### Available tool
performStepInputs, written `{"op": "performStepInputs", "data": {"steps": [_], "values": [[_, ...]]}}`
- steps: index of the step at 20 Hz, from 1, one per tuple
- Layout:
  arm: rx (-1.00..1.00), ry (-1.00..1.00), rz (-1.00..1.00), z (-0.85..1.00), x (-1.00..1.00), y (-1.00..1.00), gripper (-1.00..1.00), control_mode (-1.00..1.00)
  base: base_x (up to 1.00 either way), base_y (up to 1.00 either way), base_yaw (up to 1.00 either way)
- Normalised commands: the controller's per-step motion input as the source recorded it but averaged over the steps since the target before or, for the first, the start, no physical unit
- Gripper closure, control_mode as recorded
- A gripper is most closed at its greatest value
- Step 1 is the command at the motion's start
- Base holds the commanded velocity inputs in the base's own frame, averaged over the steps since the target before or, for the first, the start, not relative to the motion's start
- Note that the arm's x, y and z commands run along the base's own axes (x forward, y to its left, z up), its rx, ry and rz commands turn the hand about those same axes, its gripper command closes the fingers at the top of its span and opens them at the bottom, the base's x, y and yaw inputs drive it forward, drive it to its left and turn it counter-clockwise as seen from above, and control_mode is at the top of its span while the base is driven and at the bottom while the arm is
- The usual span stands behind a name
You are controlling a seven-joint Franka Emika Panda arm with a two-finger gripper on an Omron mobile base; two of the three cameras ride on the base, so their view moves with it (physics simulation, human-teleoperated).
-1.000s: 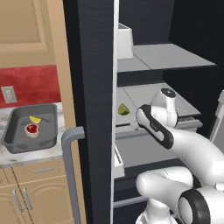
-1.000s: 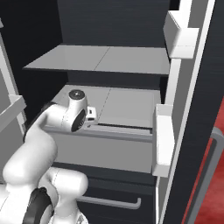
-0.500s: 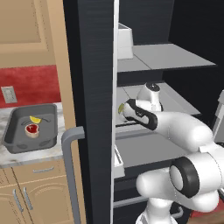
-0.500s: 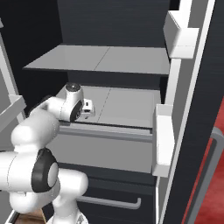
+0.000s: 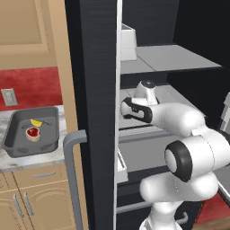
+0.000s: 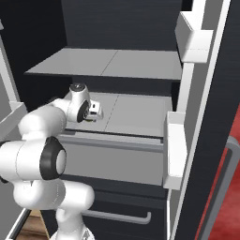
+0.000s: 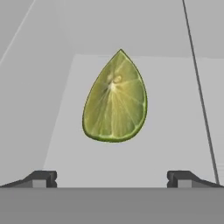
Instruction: Place one lemon wedge and one steak in each tupperware on the nearby counter, to pack two identical lunches.
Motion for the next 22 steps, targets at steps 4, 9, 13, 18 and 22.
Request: {"op": "performStepInputs", "data": {"steps": [4,9,13,18,22], "values": [[0.0,0.0,-0.15,0.0,0.34,0.0,-1.0,-1.0,0.0,0.0,0.0],[0.01,0.0,-0.13,0.0,0.34,0.0,-1.0,-1.0,0.0,0.0,0.0],[0.01,0.0,-0.12,-0.14,0.43,0.0,-1.0,-1.0,0.0,0.0,0.0],[0.0,0.01,-0.1,-0.23,0.43,0.0,-1.0,-1.0,0.0,0.0,0.0],[0.0,0.06,-0.1,-0.23,0.11,0.0,-1.0,-1.0,0.0,0.0,0.0]]}}
